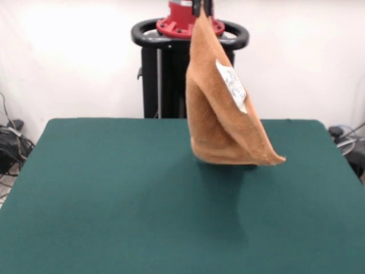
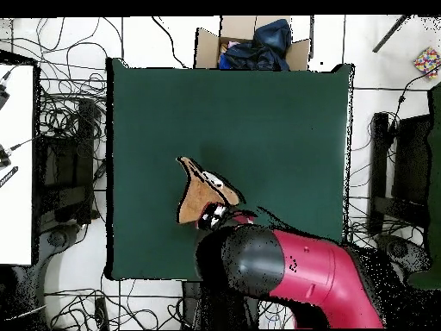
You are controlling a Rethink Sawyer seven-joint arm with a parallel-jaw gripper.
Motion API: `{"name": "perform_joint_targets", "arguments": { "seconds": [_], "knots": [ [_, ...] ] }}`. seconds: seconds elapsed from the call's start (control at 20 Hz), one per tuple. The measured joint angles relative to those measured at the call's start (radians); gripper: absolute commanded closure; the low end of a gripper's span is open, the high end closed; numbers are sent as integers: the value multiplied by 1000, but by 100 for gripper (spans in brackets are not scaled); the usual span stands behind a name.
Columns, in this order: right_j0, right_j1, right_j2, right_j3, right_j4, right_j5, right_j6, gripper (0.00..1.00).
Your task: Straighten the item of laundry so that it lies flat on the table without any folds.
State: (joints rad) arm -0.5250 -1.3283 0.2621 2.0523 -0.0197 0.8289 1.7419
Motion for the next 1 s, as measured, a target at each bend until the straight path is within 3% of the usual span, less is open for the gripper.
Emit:
{"name": "perform_joint_targets", "arguments": {
  "seconds": [0.45, 1.0],
  "knots": [
    [-64, 80, 55, -102, -72, 5, -43, 100],
    [-107, 121, 108, -148, -88, 11, -43, 100]
  ]
}}
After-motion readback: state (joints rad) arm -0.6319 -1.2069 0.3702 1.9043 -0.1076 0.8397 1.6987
